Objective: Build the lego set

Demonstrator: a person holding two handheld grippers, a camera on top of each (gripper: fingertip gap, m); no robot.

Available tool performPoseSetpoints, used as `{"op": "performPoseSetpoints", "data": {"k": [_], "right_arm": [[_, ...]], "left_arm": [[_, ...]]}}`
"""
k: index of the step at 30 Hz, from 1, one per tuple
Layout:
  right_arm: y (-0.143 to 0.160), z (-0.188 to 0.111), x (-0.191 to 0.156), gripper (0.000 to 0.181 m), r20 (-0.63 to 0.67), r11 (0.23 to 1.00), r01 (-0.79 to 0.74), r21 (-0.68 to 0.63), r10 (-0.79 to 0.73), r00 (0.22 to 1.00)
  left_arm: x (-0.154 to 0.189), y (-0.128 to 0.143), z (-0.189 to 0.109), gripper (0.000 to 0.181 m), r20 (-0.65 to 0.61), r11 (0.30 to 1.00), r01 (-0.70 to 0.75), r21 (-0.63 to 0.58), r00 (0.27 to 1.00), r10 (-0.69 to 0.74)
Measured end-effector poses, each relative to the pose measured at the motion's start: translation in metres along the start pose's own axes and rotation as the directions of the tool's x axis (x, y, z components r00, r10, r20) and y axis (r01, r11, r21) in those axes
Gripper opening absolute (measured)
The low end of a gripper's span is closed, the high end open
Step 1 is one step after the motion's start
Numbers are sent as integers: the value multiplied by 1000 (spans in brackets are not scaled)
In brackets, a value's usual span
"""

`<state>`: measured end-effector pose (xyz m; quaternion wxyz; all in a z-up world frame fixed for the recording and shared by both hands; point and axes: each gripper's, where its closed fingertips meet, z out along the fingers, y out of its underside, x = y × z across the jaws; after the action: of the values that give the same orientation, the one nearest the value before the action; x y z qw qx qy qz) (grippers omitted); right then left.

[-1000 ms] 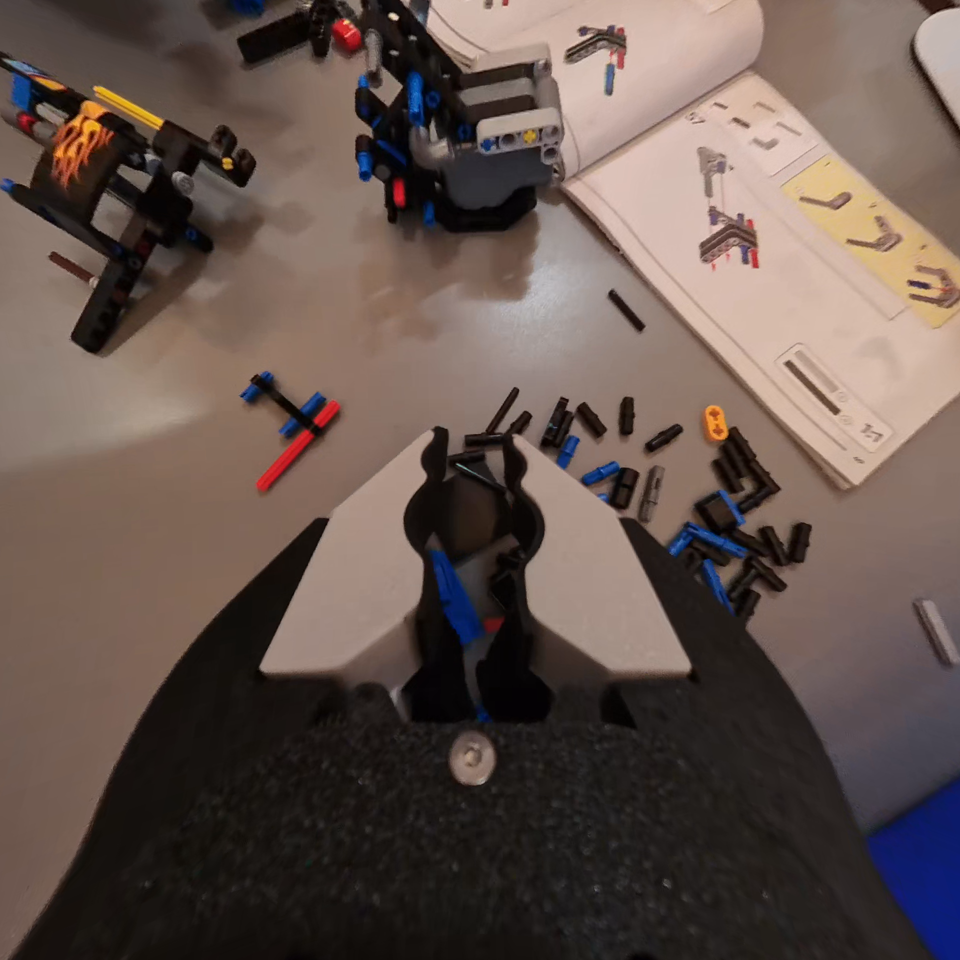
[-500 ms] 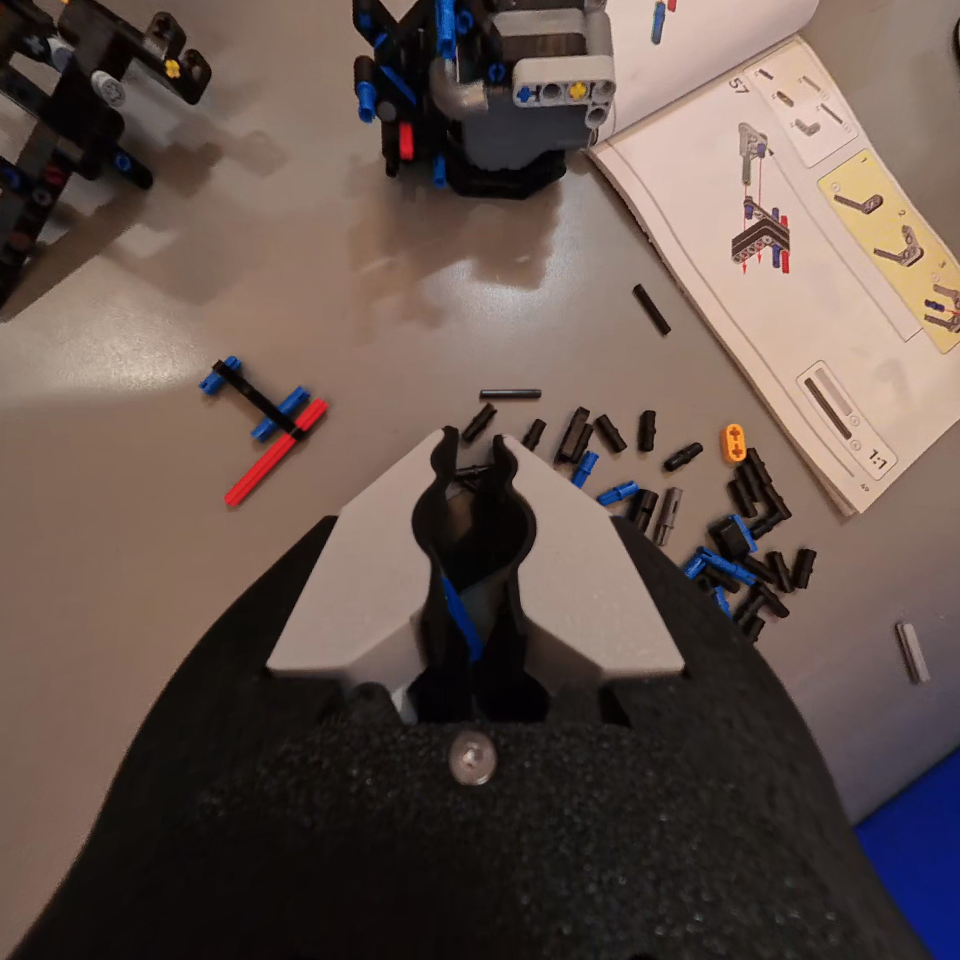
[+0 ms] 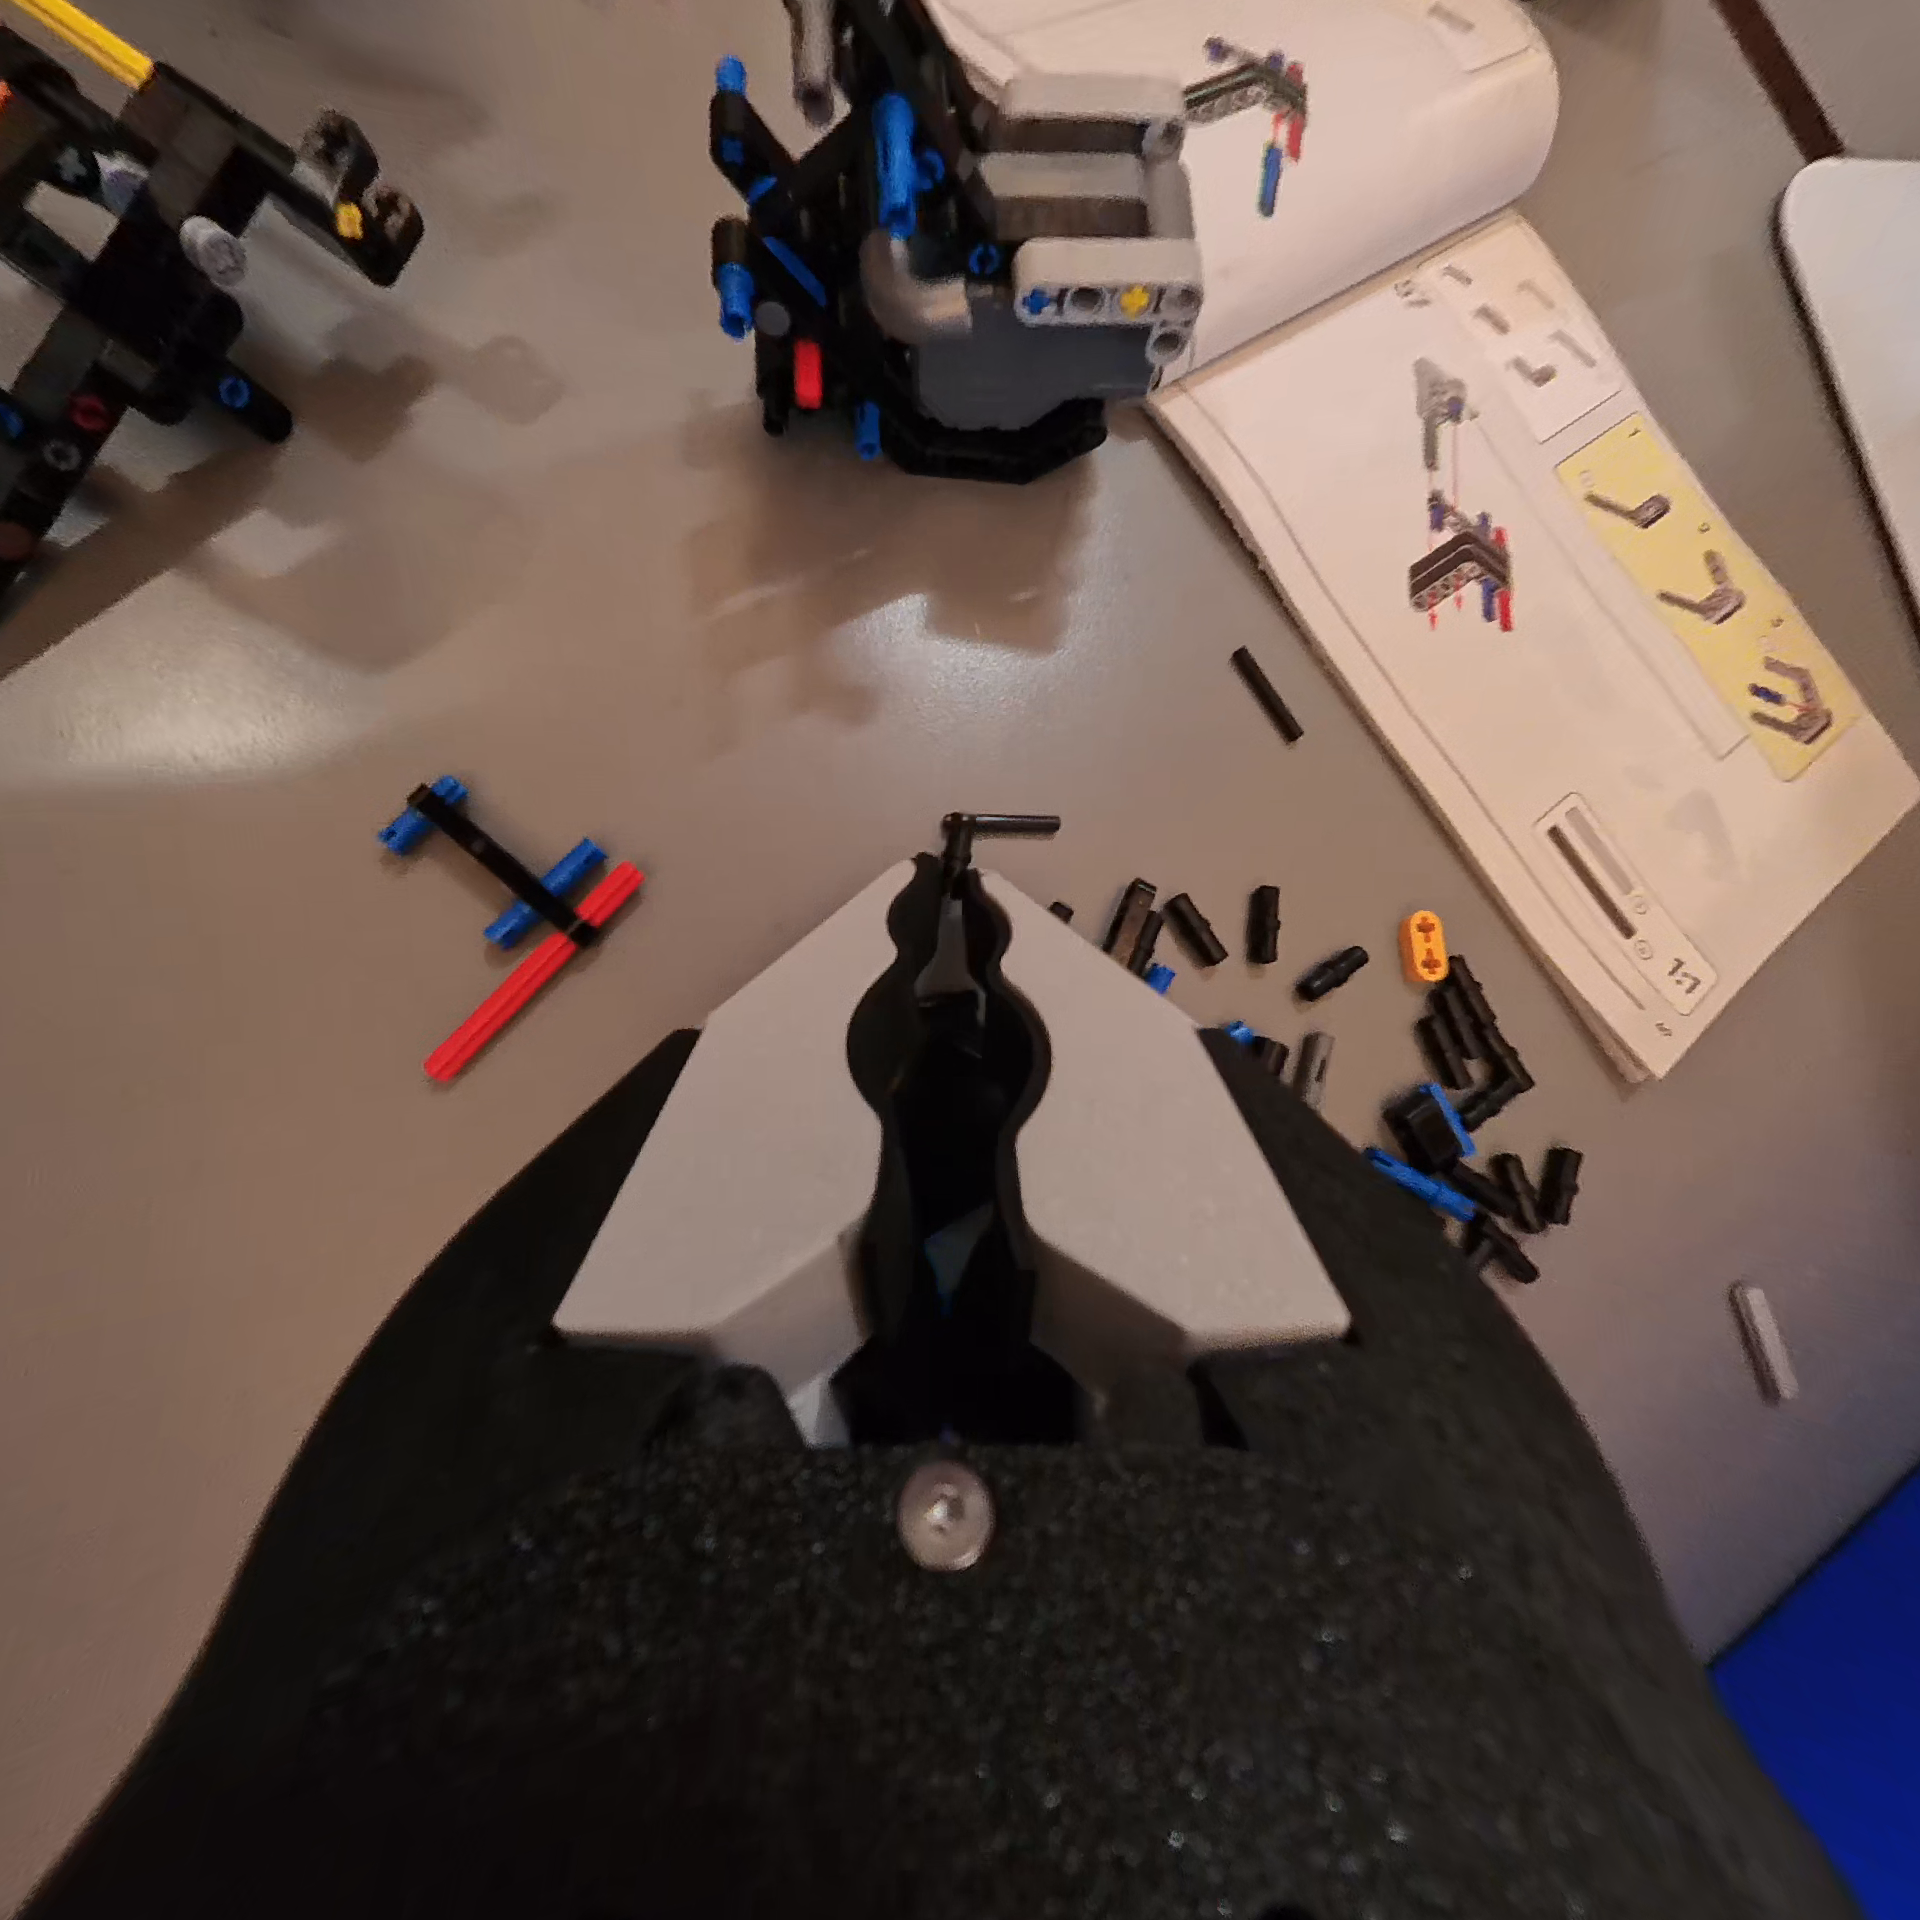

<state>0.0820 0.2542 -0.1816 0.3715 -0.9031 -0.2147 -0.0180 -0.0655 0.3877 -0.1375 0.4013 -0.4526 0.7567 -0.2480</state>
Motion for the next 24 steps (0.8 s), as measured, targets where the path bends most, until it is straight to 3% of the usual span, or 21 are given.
{"op": "performPoseSetpoints", "data": {"k": [6, 12, 17, 24], "right_arm": [[-20, -18, 10, 3, -83, 993, 36, 115, -27, 996], [-45, -28, -44, 3, 158, 960, 75, 270, -121, 980], [-37, -23, -104, 3, 365, 950, 178, 257, -266, 892], [-21, -5, -120, 4, 365, 941, 289, 175, -335, 869]], "left_arm": [[1, 5, 3, 5, -17, 1000, 13, -15, 1000, -14], [5, 10, 8, 5, -42, 999, 28, -30, 999, -29], [4, 11, 8, 5, -39, 999, 28, -34, 999, -29], [2, 3, 3, 5, -41, 999, 35, -2, 999, -35]]}}
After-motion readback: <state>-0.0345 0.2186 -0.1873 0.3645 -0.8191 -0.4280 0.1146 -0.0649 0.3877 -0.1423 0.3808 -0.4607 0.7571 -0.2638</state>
